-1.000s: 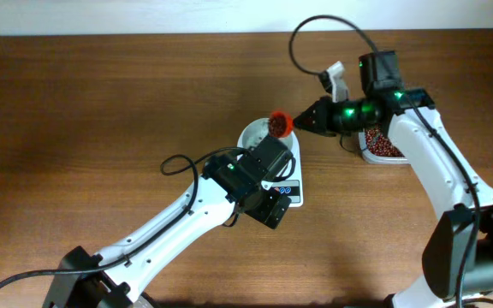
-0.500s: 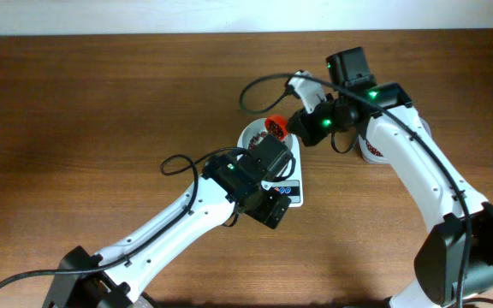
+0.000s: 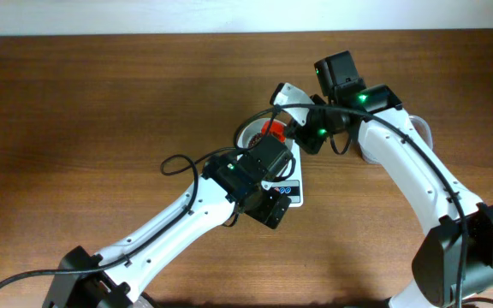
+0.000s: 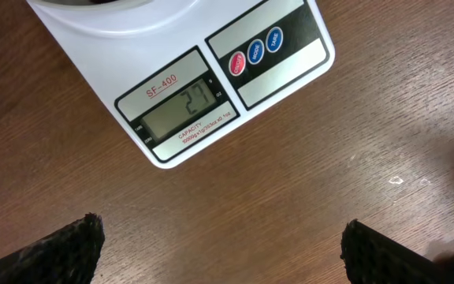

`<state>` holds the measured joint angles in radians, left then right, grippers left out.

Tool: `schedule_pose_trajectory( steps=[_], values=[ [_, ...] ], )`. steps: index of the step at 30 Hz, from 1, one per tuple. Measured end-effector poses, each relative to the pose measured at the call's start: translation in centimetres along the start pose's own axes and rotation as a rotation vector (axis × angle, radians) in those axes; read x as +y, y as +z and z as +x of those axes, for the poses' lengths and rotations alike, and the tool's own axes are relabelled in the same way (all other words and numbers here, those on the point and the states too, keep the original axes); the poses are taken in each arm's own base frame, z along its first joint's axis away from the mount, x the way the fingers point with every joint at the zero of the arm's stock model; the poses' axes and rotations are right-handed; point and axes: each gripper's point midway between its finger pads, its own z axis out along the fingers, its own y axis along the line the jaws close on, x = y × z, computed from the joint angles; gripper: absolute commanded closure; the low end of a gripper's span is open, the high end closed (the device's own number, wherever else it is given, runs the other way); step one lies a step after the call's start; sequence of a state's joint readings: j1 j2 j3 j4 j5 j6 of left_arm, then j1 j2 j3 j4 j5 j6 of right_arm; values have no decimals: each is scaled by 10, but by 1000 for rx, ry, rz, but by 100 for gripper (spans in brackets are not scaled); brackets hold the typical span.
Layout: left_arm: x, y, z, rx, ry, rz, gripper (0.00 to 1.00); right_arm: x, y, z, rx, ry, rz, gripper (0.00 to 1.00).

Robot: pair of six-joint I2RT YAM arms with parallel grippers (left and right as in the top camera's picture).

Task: Scoop item into bowl and weigh 50g on scale
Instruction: 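Tip the scoop with the right gripper to pour beans into the bowl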

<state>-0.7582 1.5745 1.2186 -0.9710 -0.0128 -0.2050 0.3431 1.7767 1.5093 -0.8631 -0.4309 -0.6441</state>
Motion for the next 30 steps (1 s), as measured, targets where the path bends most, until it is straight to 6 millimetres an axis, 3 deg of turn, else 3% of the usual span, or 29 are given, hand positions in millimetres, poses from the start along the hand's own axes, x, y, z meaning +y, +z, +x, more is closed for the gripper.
schedule_pose_trajectory(
  steps=[4, 22, 25, 30],
  values=[
    [0, 0, 0, 0, 0, 0, 1, 9, 0, 0, -8, -32, -44, 96],
    [0, 0, 0, 0, 0, 0, 1, 3, -1, -14, -69, -136, -26, 96],
    [0, 0, 0, 0, 0, 0, 1, 14, -1, -10, -61, -148, -74, 96],
    [0, 0, 0, 0, 0, 0, 1, 14, -2, -11, -66, -152, -77, 96]
  ],
)
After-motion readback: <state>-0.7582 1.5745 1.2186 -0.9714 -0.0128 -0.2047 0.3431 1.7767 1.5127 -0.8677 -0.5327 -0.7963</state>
